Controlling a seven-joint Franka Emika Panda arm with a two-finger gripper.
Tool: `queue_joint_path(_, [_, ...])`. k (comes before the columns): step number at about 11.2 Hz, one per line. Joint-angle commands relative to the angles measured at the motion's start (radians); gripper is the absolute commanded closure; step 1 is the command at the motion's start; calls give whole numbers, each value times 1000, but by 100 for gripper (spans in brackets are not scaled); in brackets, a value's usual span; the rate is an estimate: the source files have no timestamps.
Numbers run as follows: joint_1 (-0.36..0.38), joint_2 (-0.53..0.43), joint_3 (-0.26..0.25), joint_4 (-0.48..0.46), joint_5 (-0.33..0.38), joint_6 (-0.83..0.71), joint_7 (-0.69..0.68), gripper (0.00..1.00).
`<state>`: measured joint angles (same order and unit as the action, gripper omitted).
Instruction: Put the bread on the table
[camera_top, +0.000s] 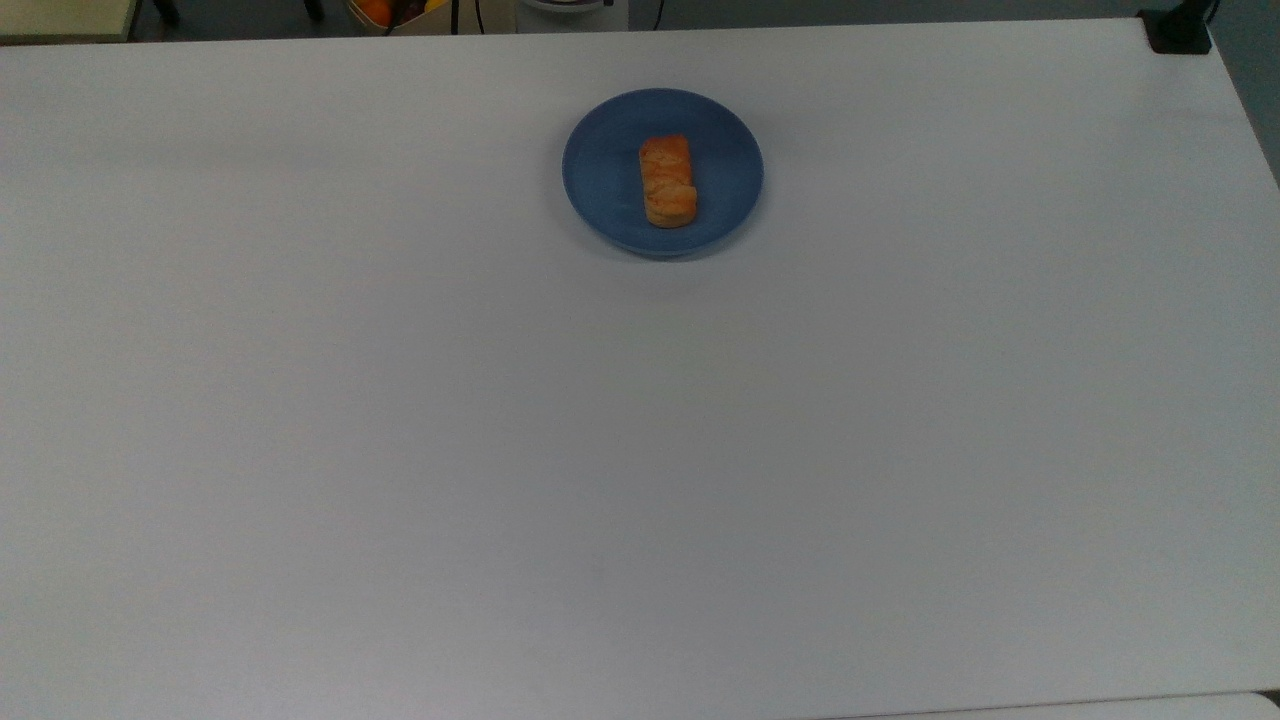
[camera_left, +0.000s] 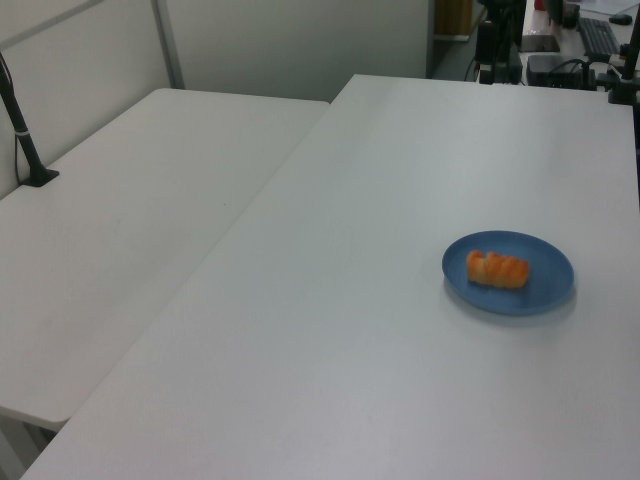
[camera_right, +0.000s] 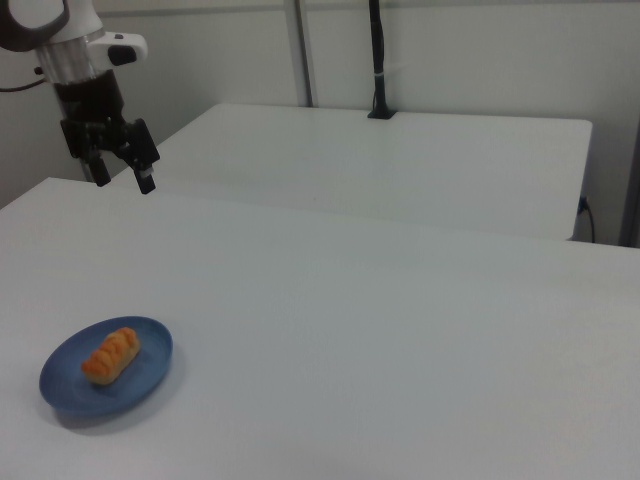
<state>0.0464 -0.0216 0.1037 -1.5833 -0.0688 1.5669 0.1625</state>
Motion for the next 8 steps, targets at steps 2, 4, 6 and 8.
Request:
queue_joint_path(2, [59, -83, -12, -61, 17, -10, -18, 0])
queue_joint_path(4, [81, -110, -12, -99, 18, -8, -15, 0])
queue_joint_path(6, [95, -124, -12, -138, 40, 11, -11, 0])
queue_joint_path(8, [95, -147, -12, -220, 63, 96, -3, 0])
